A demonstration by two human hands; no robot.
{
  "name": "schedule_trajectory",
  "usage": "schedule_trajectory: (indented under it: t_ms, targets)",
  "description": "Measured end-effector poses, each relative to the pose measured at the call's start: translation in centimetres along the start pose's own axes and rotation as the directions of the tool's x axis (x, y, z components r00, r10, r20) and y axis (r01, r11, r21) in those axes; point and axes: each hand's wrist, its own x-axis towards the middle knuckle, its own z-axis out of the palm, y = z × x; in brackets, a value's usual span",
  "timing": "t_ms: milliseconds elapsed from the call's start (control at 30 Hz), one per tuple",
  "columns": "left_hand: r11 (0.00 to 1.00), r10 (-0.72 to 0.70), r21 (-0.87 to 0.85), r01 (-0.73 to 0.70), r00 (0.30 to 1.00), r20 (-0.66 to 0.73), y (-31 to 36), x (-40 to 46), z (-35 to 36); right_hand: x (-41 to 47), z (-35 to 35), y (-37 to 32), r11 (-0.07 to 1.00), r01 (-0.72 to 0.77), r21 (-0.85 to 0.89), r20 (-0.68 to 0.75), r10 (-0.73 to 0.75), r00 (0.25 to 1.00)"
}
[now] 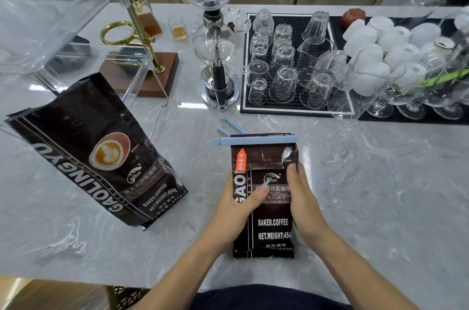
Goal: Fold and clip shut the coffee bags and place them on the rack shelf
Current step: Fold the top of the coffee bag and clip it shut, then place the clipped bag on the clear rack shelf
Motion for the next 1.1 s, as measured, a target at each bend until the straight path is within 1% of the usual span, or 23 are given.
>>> schedule_trajectory:
  t_ms: [100, 200, 267, 300, 400, 467, 633, 700, 800, 867, 1000, 1033, 1100]
  targets:
    - [0.999, -0.033, 0.01, 0.033, 0.999, 0.024, 0.1, 0.0, 0.0, 0.2, 0.3, -0.4, 0.998, -0.054, 0.019, 0.039, 0.054, 0.998]
    - [0.999, -0.052, 0.002, 0.052, 0.999, 0.007, 0.1, 0.3, -0.1, 0.1, 0.6, -1.5, 0.993, -0.112, 0.03, 0.087, 0.109, 0.99]
    - [0.998, -0.059, -0.038, 0.057, 0.997, -0.04, 0.2, 0.5, -0.1, 0.0, 0.2, -1.2, 0.995, -0.085, 0.046, 0.121, 0.079, 0.989]
    - [0.996, -0.064, -0.061, 0.06, 0.995, -0.07, 0.3, 0.6, -0.2, -0.2, 0.1, -0.9, 0.998, -0.061, 0.027, 0.133, 0.057, 0.99]
    - [0.99, -0.091, -0.117, 0.076, 0.988, -0.125, 0.8, 0.7, -0.2, -1.1, -0.4, 0.2, 0.995, -0.002, -0.101, 0.16, 0.019, 0.987]
    - [0.989, -0.098, -0.12, 0.081, 0.985, -0.14, 1.1, 0.5, -0.1, -1.5, -0.5, 0.4, 0.99, 0.007, -0.138, 0.156, 0.015, 0.988]
    - [0.983, -0.111, -0.167, 0.08, 0.977, -0.183, 1.6, -0.2, 0.6, -1.8, -0.6, 0.2, 0.99, 0.017, -0.138, 0.125, 0.0, 0.992]
    - [0.989, -0.087, -0.138, 0.06, 0.977, -0.197, 1.7, -0.5, 0.7, -2.0, -0.7, 0.2, 0.988, 0.025, -0.151, 0.115, -0.008, 0.993]
    - [0.998, -0.036, -0.05, 0.026, 0.975, -0.218, 2.0, -1.1, 0.9, -2.2, -0.9, 0.2, 0.988, 0.033, -0.151, 0.09, -0.02, 0.996]
    - [1.0, -0.013, -0.006, 0.012, 0.979, -0.205, 2.0, -1.8, 0.8, -2.4, -1.1, 0.0, 0.989, 0.051, -0.138, 0.079, -0.04, 0.996]
    - [1.0, -0.007, 0.005, 0.007, 0.999, -0.053, 1.5, -3.6, 1.1, -2.5, -1.4, -0.5, 0.994, 0.066, -0.085, 0.035, -0.063, 0.997]
    - [1.0, 0.011, 0.007, -0.011, 0.999, -0.046, 1.4, -3.9, 1.3, -2.5, -1.5, -0.6, 0.994, 0.071, -0.085, 0.034, -0.069, 0.997]
    - [0.998, 0.059, 0.003, -0.059, 0.995, -0.076, 1.4, -4.5, 1.7, -2.7, -1.5, -0.9, 0.993, 0.078, -0.089, 0.051, -0.074, 0.996]
